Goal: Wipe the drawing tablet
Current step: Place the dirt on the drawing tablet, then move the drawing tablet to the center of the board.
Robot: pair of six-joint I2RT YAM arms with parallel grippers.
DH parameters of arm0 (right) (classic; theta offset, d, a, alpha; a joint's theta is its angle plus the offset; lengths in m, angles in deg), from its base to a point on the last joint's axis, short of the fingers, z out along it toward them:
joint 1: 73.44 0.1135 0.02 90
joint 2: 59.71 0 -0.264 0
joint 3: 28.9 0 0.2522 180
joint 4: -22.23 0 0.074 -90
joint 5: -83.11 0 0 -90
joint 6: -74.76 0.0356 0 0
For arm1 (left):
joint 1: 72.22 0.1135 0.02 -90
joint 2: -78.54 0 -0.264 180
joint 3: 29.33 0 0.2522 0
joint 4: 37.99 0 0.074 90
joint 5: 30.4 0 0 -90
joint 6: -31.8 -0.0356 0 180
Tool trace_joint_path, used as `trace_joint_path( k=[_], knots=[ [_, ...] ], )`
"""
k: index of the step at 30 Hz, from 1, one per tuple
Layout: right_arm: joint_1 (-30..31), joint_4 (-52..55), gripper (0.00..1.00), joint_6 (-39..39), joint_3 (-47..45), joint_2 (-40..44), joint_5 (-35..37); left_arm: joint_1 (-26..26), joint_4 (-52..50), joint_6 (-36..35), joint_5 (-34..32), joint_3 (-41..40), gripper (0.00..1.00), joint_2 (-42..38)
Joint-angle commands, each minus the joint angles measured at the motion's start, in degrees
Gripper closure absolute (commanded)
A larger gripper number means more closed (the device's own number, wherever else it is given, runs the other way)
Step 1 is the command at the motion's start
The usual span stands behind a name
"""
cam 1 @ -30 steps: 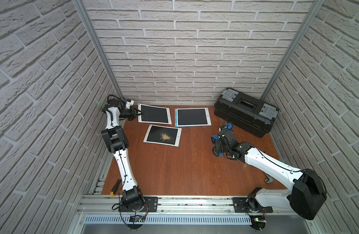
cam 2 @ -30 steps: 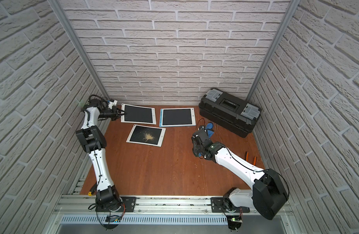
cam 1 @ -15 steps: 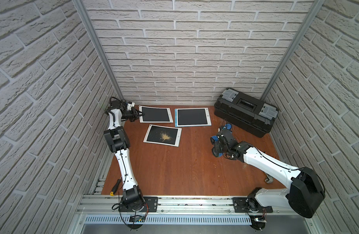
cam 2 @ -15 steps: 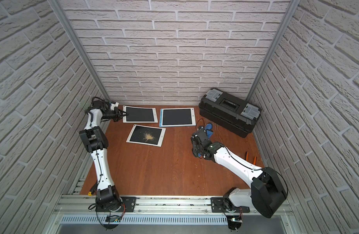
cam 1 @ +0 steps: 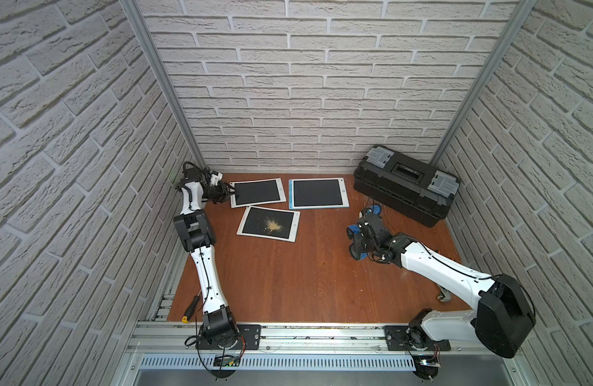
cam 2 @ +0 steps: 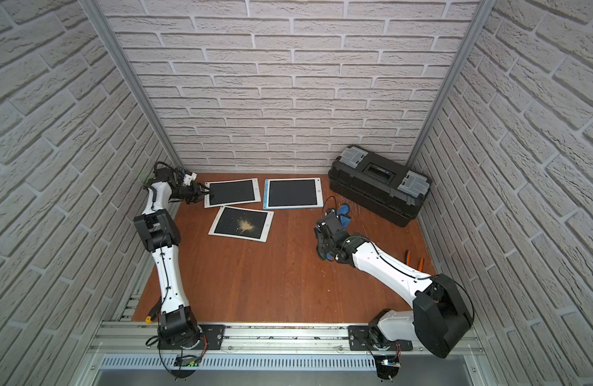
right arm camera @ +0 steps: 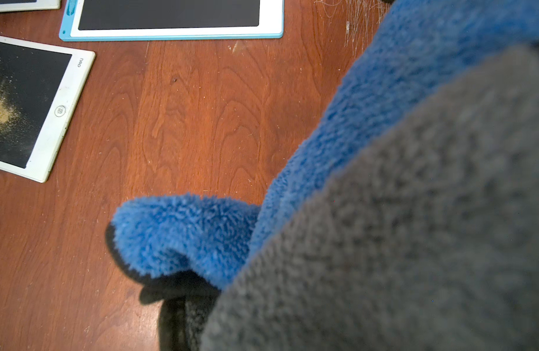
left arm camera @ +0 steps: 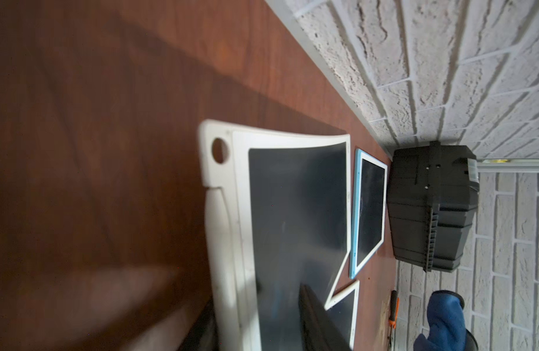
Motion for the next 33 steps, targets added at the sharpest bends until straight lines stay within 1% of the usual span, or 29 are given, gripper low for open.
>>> trace_joint_path(
  k=[1, 2, 3, 5, 6, 8, 9, 12, 14, 18, 20, 22, 24, 25, 26, 27, 28, 30, 33],
  knots=[
    [0.0, -2.2, 0.97, -0.5, 0.8, -0.8, -0.8, 0.1, -1.4, -2.2, -8.8, 0.8, 0.42, -0.7],
    [0.0, -2.2, 0.97, -0.5, 0.8, -0.9, -1.0, 0.2, -1.9, -2.3, -11.4, 0.1, 0.37, -1.4],
    [0.0, -2.1, 0.97, -0.5, 0.9, -1.0, -1.3, 0.3, -1.8, -2.3, -14.3, -1.5, 0.36, -2.6],
    [0.0, -1.9, 0.97, -0.5, 1.1, -1.0, -1.6, 0.7, -0.1, -1.8, -18.7, -5.8, 0.30, -5.7],
    [0.0, -1.8, 0.97, -0.5, 1.1, -0.7, -1.7, 0.9, 1.1, -1.1, -21.6, -8.2, 0.22, -7.6],
    [0.0, -1.6, 0.97, -0.7, 1.1, -0.3, -1.6, 1.0, 2.2, -0.8, -25.7, -11.2, 0.11, -10.5],
    [0.0, -1.7, 0.97, -0.8, 1.0, 0.0, -1.4, 0.9, 2.4, -0.4, -27.9, -12.5, 0.02, -12.1],
    [0.0, -1.7, 0.97, -1.1, 0.8, 0.4, -0.8, 0.3, 4.1, 0.1, -31.0, -17.8, 0.02, -17.7],
    [0.0, -1.7, 0.97, -1.2, 0.8, 0.3, -0.3, -0.4, 7.3, 0.6, -32.8, -23.7, 0.02, -23.1],
    [0.1, -1.9, 0.97, -1.3, 0.8, 0.1, -0.9, -3.2, 13.5, 3.0, -38.8, -34.3, 0.02, -34.8],
    [0.2, -2.1, 0.97, -1.2, 0.7, 0.1, -1.0, -3.5, 15.1, 5.6, -37.1, -37.6, 0.02, -39.0],
    [0.3, -2.4, 0.97, -1.3, 0.6, 0.1, -0.9, -2.3, 18.7, 11.7, -31.2, -42.6, 0.02, -43.6],
    [0.5, -2.8, 0.97, -1.4, 0.5, 0.0, -0.9, -0.6, 23.9, 19.3, -27.0, -49.3, 0.02, -47.7],
    [0.7, -2.9, 0.97, -1.4, 0.4, -0.1, -0.9, 0.4, 27.3, 21.8, -22.7, -52.4, 0.02, -49.2],
    [0.8, -3.1, 0.97, -1.5, 0.4, -0.2, -0.9, 0.8, 28.6, 22.5, -19.9, -53.9, 0.02, -49.8],
    [1.0, -3.6, 0.97, -1.7, 0.2, -0.3, -1.0, 0.4, 27.2, 21.0, -19.5, -54.4, 0.02, -50.3],
    [1.2, -4.1, 0.97, -1.9, 0.0, -0.2, -1.1, -0.6, 25.5, 18.7, -20.6, -55.1, 0.02, -51.1],
    [1.5, -4.9, 0.97, -2.2, -0.2, -0.6, -1.4, -2.6, 27.3, 17.9, -22.6, -59.4, 0.02, -54.1],
    [1.7, -5.2, 0.97, -2.4, 0.0, -1.5, -1.6, -6.7, 28.9, 15.5, -28.1, -63.5, 0.02, -56.9]
  ],
)
